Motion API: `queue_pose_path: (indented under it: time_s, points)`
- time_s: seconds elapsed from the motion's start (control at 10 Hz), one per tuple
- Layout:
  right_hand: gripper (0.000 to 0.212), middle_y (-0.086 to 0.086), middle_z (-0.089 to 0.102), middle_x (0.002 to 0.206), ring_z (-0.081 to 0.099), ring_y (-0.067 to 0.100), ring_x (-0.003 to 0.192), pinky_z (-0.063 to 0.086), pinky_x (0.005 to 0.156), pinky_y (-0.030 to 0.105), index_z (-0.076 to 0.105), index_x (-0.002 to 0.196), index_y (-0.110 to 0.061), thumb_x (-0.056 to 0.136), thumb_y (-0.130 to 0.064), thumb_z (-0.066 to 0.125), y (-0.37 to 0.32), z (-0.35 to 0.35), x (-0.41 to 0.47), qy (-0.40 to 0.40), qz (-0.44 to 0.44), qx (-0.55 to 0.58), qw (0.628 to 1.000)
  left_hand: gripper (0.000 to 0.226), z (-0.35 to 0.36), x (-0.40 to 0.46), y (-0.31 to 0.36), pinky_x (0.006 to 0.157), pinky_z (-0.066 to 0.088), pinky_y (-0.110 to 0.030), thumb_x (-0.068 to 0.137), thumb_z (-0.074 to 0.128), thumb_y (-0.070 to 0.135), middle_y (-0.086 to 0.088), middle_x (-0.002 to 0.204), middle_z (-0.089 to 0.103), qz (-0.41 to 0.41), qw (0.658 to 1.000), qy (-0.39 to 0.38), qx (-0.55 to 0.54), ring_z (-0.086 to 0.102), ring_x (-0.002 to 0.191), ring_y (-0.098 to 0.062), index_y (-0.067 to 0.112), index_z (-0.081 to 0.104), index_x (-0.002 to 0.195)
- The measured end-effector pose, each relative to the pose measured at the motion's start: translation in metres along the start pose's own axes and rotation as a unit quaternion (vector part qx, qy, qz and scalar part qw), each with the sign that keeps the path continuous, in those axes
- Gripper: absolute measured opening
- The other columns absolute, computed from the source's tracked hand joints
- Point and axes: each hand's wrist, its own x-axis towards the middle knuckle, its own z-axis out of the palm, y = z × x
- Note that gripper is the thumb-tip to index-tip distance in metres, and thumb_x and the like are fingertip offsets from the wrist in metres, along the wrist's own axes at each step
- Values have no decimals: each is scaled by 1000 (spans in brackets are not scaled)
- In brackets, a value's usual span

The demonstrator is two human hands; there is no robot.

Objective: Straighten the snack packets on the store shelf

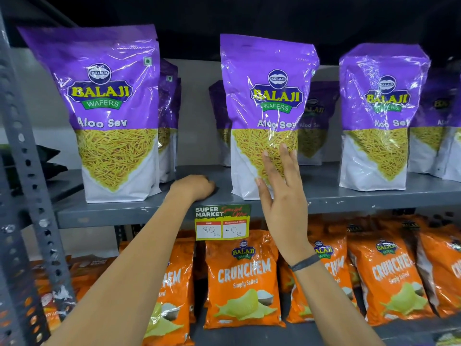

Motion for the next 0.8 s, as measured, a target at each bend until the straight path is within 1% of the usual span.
queue_pose_path:
  time_s: [0.3,0.5,0.6,0.7,0.8]
  points:
    - [46,10,30,156,21,30,146,47,103,51,47,141,-17,96,-19,56,4,10,2,5,-2,-12,1000,53,-1,-1,1,107,40,-46,93,29,40,-17,143,50,-4,1000,-6,2,48,127,-33,12,52,132]
    - [46,13,31,155,22,33,146,41,108,52,47,141,-15,96,-18,56,5,14,2,7,-10,-15,1000,54,-1,-1,2,107,39,-46,94,29,39,-18,143,49,-2,1000,-3,6,48,127,-34,10,51,133]
    - [46,13,31,155,22,33,146,41,109,52,46,141,-15,96,-18,55,7,14,3,9,-6,-5,1000,53,-1,1,2,107,39,-45,94,29,38,-18,144,49,0,1000,-5,10,47,127,-35,10,51,133]
    - [47,11,30,155,21,31,146,39,110,51,46,141,-14,95,-16,57,2,10,2,2,-6,29,1000,53,-2,0,1,106,41,-44,94,29,38,-18,142,50,7,1000,0,19,48,126,-34,10,51,133]
    - [47,9,32,153,27,24,145,32,116,35,46,140,-11,94,-13,58,0,-3,3,38,29,109,993,51,1,4,0,105,41,-43,95,29,37,-20,140,51,12,1000,5,23,49,124,-35,7,54,128]
